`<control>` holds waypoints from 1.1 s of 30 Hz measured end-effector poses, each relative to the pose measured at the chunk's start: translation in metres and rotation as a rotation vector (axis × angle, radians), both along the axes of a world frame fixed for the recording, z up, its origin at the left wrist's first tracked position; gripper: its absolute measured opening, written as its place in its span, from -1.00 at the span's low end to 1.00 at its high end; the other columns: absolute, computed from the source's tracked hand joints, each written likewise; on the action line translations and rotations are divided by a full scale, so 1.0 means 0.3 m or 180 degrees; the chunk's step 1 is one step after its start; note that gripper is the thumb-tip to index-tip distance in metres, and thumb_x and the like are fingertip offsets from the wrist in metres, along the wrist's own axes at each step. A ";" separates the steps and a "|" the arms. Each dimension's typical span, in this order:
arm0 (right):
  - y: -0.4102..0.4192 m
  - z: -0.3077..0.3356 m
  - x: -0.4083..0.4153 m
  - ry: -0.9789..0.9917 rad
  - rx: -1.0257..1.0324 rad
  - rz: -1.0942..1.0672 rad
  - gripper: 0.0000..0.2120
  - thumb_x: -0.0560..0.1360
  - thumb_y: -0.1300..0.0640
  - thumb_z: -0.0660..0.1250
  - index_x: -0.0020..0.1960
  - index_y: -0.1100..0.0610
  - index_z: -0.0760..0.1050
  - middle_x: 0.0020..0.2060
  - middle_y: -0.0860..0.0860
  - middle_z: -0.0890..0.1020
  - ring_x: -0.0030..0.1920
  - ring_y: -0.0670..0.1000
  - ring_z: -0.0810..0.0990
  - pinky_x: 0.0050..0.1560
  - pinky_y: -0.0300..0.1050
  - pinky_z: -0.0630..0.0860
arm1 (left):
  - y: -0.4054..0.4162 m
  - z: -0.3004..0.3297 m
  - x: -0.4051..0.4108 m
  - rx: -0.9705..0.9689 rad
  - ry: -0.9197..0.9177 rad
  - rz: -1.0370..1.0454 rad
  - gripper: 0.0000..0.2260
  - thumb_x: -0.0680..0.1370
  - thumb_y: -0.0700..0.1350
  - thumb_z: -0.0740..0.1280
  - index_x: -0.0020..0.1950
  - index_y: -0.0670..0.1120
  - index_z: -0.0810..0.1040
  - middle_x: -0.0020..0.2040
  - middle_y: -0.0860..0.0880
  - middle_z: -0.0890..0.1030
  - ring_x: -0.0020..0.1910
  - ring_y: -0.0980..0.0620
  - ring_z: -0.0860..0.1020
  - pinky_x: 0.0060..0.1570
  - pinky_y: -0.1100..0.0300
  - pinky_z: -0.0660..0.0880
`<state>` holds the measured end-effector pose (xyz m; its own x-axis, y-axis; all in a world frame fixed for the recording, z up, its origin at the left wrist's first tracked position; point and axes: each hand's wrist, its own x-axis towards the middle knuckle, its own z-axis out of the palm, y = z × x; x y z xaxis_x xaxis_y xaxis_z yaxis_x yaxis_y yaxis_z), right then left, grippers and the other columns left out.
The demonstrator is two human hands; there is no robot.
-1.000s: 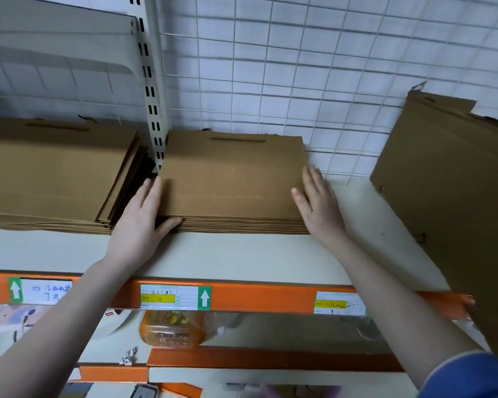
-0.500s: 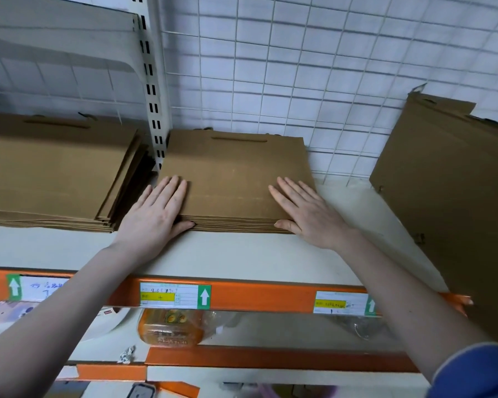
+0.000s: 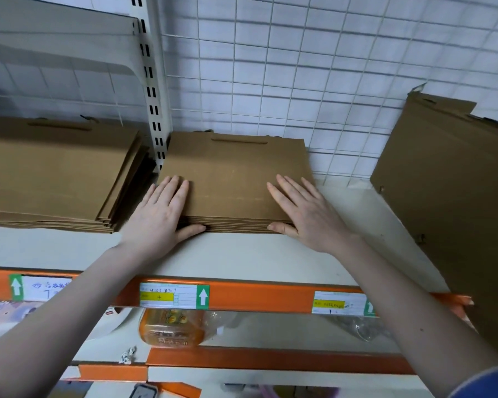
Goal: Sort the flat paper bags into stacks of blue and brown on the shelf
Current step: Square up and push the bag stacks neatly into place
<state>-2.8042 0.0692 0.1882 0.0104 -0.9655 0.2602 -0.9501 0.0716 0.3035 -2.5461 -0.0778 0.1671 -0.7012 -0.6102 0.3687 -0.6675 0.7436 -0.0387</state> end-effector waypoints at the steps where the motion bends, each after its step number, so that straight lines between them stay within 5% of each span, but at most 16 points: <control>1: 0.001 0.001 0.004 -0.0015 -0.0028 0.0000 -0.20 0.52 -0.35 -0.30 0.53 0.16 0.10 0.48 0.19 0.21 0.47 0.14 0.21 0.46 0.09 0.06 | 0.004 0.002 -0.003 0.0008 0.0010 -0.0016 -0.03 0.41 0.49 -0.24 0.47 -0.23 0.25 0.43 -0.26 0.32 0.44 -0.21 0.26 0.41 -0.05 0.12; 9: 0.004 -0.011 0.012 -0.0013 -0.0162 -0.0124 -0.30 0.59 -0.25 -0.26 0.46 0.16 0.27 0.39 0.22 0.37 0.38 0.16 0.38 0.38 0.13 0.21 | 0.016 0.011 -0.007 0.0028 0.0053 0.0054 -0.10 0.46 0.43 -0.22 0.44 -0.25 0.30 0.41 -0.26 0.35 0.43 -0.21 0.28 0.41 -0.06 0.17; 18: -0.005 -0.036 0.049 -0.0175 -0.0331 -0.0216 -0.28 0.58 -0.25 -0.26 0.40 0.18 0.36 0.34 0.21 0.44 0.34 0.16 0.43 0.35 0.16 0.31 | 0.063 0.011 -0.001 -0.0046 0.0080 0.0336 -0.17 0.47 0.40 0.02 0.46 -0.24 0.26 0.45 -0.24 0.30 0.46 -0.18 0.23 0.43 -0.02 0.08; 23: -0.022 -0.033 0.099 -0.0270 -0.0416 -0.0062 -0.26 0.58 -0.25 -0.25 0.37 0.23 0.39 0.32 0.23 0.46 0.34 0.18 0.44 0.39 0.07 0.16 | 0.116 0.032 0.066 -0.0132 0.0033 0.0631 -0.19 0.49 0.38 -0.02 0.52 -0.21 0.12 0.52 -0.18 0.14 0.52 -0.10 0.07 0.47 0.06 -0.07; 28: -0.058 -0.036 0.184 -0.0362 -0.0386 -0.0041 -0.24 0.58 -0.27 -0.25 0.38 0.25 0.38 0.33 0.23 0.45 0.34 0.18 0.43 0.41 0.10 0.21 | 0.108 0.041 0.188 0.0068 -0.0113 0.0937 -0.14 0.51 0.37 -0.20 0.36 -0.31 0.40 0.33 -0.29 0.45 0.34 -0.24 0.40 0.33 -0.08 0.23; 33: -0.120 -0.018 0.308 -0.0273 -0.0431 0.0099 -0.27 0.58 -0.24 -0.21 0.38 0.26 0.38 0.32 0.23 0.45 0.35 0.18 0.43 0.38 0.14 0.27 | 0.056 0.039 0.313 -0.0021 0.0158 0.1023 -0.05 0.44 0.46 -0.23 0.45 -0.28 0.26 0.44 -0.27 0.29 0.46 -0.20 0.22 0.43 -0.03 0.09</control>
<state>-2.7117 0.0333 0.1828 0.0118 -0.9211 0.3892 -0.9746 0.0766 0.2106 -2.4522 -0.0609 0.1789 -0.4540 -0.7950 0.4023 -0.8693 0.4942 -0.0044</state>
